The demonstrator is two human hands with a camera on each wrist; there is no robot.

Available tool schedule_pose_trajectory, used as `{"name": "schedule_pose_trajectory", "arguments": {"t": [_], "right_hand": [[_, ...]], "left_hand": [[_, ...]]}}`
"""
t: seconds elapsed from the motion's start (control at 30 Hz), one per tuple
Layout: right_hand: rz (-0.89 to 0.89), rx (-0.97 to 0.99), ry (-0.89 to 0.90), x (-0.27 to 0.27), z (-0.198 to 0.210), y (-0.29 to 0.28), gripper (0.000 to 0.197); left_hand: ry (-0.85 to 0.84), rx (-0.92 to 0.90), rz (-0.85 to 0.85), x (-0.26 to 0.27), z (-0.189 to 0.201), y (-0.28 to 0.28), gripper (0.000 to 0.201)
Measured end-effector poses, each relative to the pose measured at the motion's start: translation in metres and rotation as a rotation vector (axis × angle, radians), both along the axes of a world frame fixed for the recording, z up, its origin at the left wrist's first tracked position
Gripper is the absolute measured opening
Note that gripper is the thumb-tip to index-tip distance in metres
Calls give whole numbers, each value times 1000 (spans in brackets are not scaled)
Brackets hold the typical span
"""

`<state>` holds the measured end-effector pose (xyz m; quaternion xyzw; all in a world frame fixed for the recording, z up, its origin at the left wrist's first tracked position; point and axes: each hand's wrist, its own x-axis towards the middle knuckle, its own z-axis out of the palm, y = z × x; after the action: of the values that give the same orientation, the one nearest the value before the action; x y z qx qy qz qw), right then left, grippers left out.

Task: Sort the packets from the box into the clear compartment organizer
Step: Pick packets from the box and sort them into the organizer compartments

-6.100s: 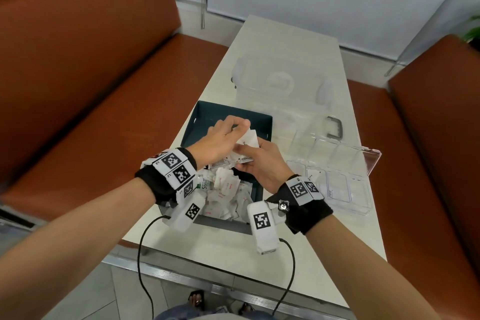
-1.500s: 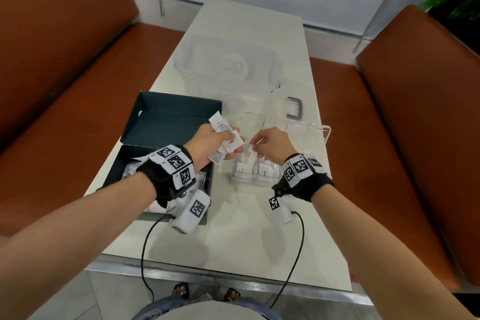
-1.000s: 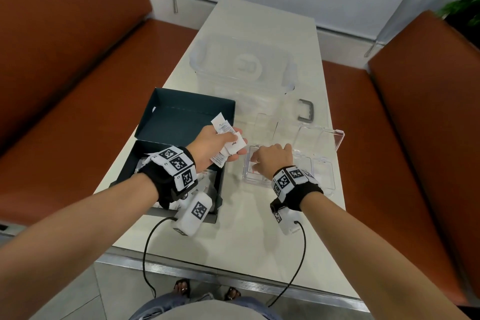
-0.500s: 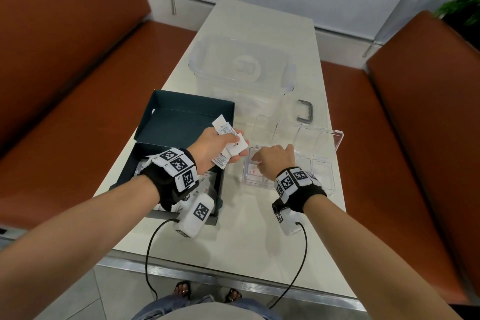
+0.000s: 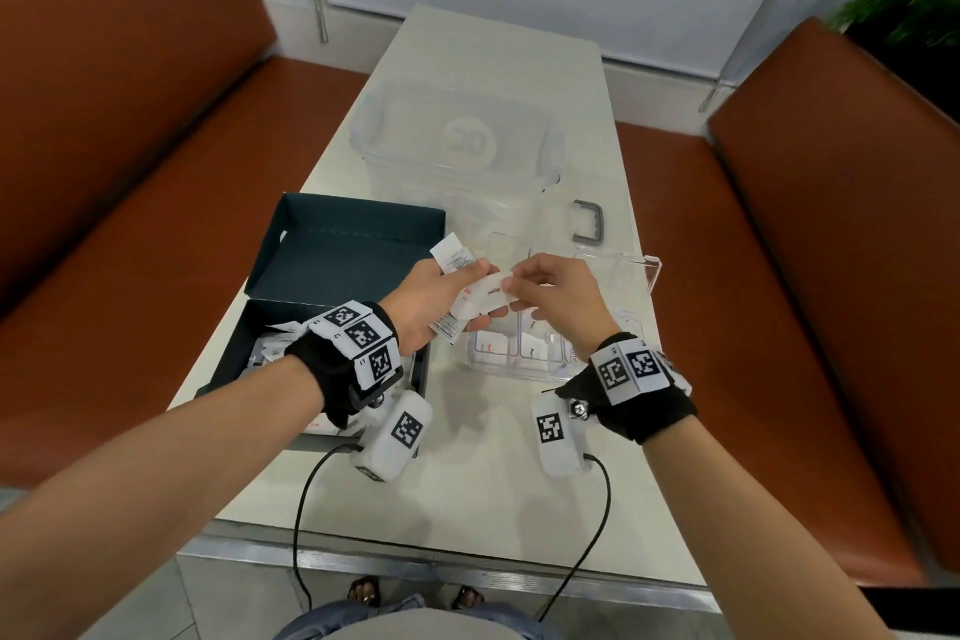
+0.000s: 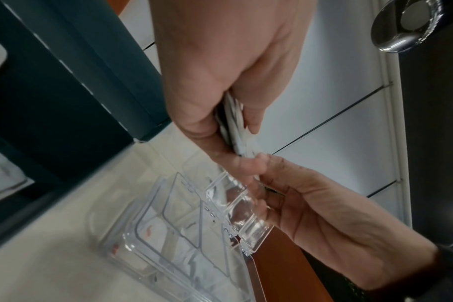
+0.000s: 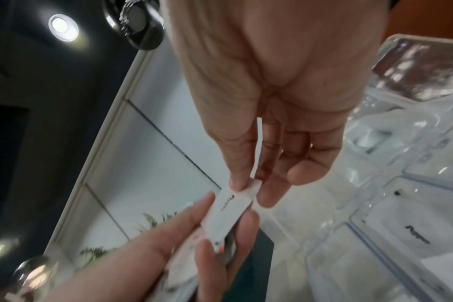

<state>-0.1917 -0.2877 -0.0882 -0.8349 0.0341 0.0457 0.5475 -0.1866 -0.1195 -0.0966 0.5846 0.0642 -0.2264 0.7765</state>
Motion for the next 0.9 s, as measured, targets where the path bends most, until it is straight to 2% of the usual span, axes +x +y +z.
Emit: {"name": "schedule_pose_trajectory", "arguments": {"t": [0.07,0.17,0.3,0.43,0.53,0.67,0.9], "right_hand": [[-13,73,31,2,8,-13,12],[-43,10,-3,9,16,-37,6],[-33,-310,-2,19,4,-60,6],[134,-643,16,19,-22,-50,10],[146,-820,-2,17,-34,-40,18],[106,-763,-123,15,-41,-36,15],[149,-916,-207,8,-55,-34,12]], "left_hand": [[1,-22,-9,0,2,-6,19],[5,-39,-13,2,4,-15,14],[5,-29,-12,2,3,-24,13],[12,-6,-6,0,-1,-23,13],[17,4,1,-1,-2,-19,13],[14,-1,20,-2,-2,-14,14],[22,7,29,-6,-6,-8,17]]}}
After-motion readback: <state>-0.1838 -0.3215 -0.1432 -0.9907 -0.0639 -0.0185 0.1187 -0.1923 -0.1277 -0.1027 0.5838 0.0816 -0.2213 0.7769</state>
